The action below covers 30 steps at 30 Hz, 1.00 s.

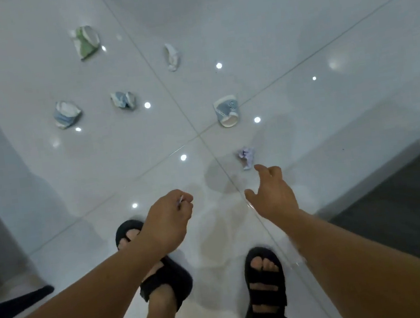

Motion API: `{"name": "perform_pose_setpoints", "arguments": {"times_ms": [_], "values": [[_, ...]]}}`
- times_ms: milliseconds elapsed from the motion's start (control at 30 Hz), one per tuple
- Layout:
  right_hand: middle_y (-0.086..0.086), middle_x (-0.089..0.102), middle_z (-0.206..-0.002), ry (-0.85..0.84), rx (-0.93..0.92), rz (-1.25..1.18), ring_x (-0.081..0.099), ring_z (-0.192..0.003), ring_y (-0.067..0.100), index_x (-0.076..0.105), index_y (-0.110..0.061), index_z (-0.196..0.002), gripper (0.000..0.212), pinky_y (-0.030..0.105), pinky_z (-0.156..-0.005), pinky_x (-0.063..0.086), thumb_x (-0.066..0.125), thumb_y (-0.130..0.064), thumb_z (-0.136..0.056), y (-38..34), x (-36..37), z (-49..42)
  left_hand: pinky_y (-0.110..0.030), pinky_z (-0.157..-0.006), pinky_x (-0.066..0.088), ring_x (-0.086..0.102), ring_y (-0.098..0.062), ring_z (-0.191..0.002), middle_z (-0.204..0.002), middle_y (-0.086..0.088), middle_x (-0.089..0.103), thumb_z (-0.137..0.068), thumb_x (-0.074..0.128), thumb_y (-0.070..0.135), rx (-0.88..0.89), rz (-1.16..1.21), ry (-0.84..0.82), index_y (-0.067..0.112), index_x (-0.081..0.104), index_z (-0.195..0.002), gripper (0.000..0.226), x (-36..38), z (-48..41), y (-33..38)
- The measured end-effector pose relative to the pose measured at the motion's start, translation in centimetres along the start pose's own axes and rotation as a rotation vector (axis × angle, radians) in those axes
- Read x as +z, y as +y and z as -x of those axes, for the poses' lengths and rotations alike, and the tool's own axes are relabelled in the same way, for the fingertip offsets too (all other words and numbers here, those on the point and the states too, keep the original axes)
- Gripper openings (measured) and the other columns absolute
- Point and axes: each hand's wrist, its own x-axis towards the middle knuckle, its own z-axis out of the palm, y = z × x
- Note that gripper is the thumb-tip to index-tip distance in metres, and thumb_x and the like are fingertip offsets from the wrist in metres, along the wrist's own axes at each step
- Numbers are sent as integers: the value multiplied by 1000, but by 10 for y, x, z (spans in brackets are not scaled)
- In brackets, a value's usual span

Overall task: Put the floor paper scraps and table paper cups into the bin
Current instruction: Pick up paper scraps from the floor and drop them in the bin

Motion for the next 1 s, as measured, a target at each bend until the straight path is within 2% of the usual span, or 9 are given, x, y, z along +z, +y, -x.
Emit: {"name": "perform_pose_setpoints", "arguments": {"times_ms": [200,333,433,533,667,800,867,933,1000], "values": [[9,24,-150,143,-76,48,60,-101,36,34,-27,-146,62,39,-83,50,60,-27,-90,0,26,-92,-42,-96,49,59,-21,-108,-118,-6,63,-98,42,18,72,-119,-49,13,59,-121,28,10,-90,-20],[13,41,-132,239,-35,10,60,-94,37,54,-18,-130,35,34,-81,45,55,-21,-94,4,54,-113,-41,-94,50,60,-21,-105,-116,-4,63,-98,40,17,71,-180,-84,14,60,-120,30,6,-110,-43],[11,51,-119,191,-69,-141,56,-99,23,59,-17,-127,35,26,-82,42,58,-24,-93,-15,64,-91,-36,-88,54,62,-20,-101,-112,-5,64,-98,41,18,20,-127,-74,13,60,-120,30,-8,-109,-49],[7,55,-117,156,-293,-290,49,-91,3,57,-14,-131,44,19,-85,44,67,-20,-89,-62,53,-50,-23,-76,55,65,-15,-95,-107,-4,65,-98,44,17,-73,150,-41,13,59,-120,27,-21,-97,-32],[-2,46,-133,66,-393,-347,50,-95,-2,46,-20,-142,53,1,-77,37,64,-30,-93,-125,23,-11,-34,-82,57,68,-18,-89,-100,-3,70,-97,47,20,-83,431,-78,17,65,-113,24,-39,-71,11],[-3,35,-150,14,-361,-335,49,-122,7,23,-21,-154,68,13,-92,40,55,-40,-97,-166,-17,7,-36,-75,57,69,-20,-81,-78,-6,71,-88,52,22,-148,765,-122,13,71,-97,23,-73,-48,51],[-4,31,-155,-47,-378,-309,39,-135,9,11,-22,-156,77,14,-100,33,55,-40,-96,-180,-27,14,-38,-79,54,70,-23,-84,-83,-10,72,-89,49,25,-154,843,-143,11,68,-97,25,-87,-41,60],[-5,26,-158,-83,-437,-268,28,-142,7,5,-22,-157,82,8,-102,25,57,-35,-94,-186,-31,15,-37,-75,52,66,-28,-82,-88,-19,69,-90,51,23,-111,813,-152,7,66,-100,24,-94,-40,67],[-7,21,-160,-125,-461,-286,22,-144,3,6,-21,-157,86,13,-108,28,60,-34,-91,-186,-30,8,-35,-67,52,63,-28,-78,-90,-25,67,-88,55,17,-76,736,-104,9,66,-100,18,-97,-46,68]]}}
